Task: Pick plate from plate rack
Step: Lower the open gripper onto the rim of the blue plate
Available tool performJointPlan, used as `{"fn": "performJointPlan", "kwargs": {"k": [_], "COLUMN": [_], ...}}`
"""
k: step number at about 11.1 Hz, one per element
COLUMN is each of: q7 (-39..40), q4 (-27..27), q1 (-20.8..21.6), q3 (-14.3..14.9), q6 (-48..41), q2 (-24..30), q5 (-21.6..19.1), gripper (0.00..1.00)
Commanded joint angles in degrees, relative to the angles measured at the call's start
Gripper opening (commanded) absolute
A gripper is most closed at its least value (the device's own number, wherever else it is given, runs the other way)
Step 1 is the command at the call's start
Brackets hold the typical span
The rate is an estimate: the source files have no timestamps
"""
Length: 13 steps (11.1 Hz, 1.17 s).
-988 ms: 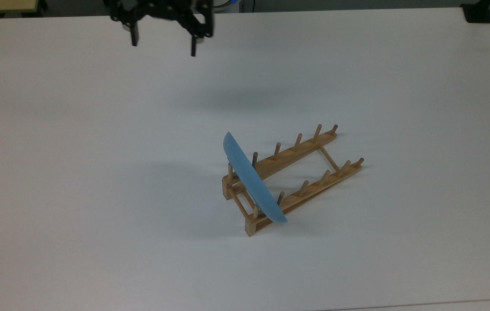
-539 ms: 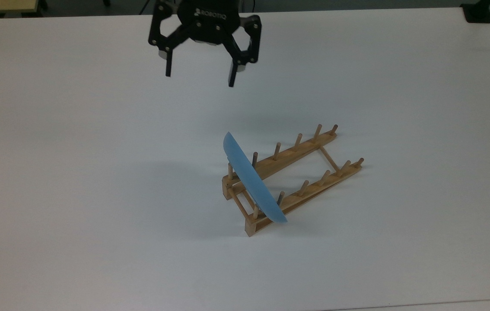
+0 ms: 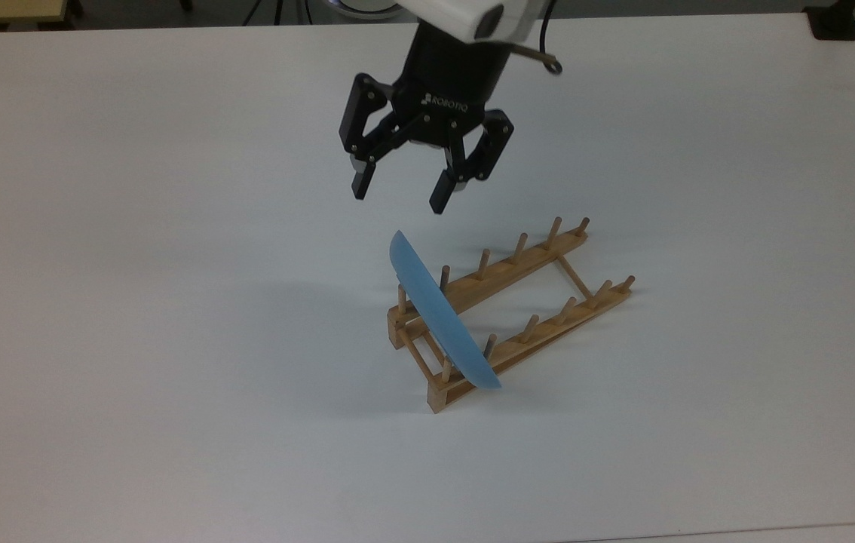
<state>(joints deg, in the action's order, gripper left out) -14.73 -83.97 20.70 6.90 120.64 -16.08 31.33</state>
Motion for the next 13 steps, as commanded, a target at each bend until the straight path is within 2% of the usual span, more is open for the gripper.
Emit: {"fn": "performJointPlan", "kwargs": {"k": [1,2,5,7,10,11,13], "q7": [-8.4,-9.1,-11.8,-15.1,-15.2,-15.2,-15.2], "q4": [1.1,1.8,2.7,2.8,2.7,2.7,2.7], "q1": [0.6,0.7,1.4,1.4,1.4,1.4,1.3], "q3": [0.2,0.1,0.1,-0.7,-0.8,-0.8,-0.8], "q6": [3.7,3.8,3.8,3.8,3.8,3.8,3.8], "q2": [-3.9,-5.4,-7.4,-7.4,-7.4,-7.4,-7.3], "q5": [7.7,8.9,8.8,8.8,8.7,8.8,8.8], "gripper": [0.73,0.71,0.66,0.55,0.36,0.34,0.24]}}
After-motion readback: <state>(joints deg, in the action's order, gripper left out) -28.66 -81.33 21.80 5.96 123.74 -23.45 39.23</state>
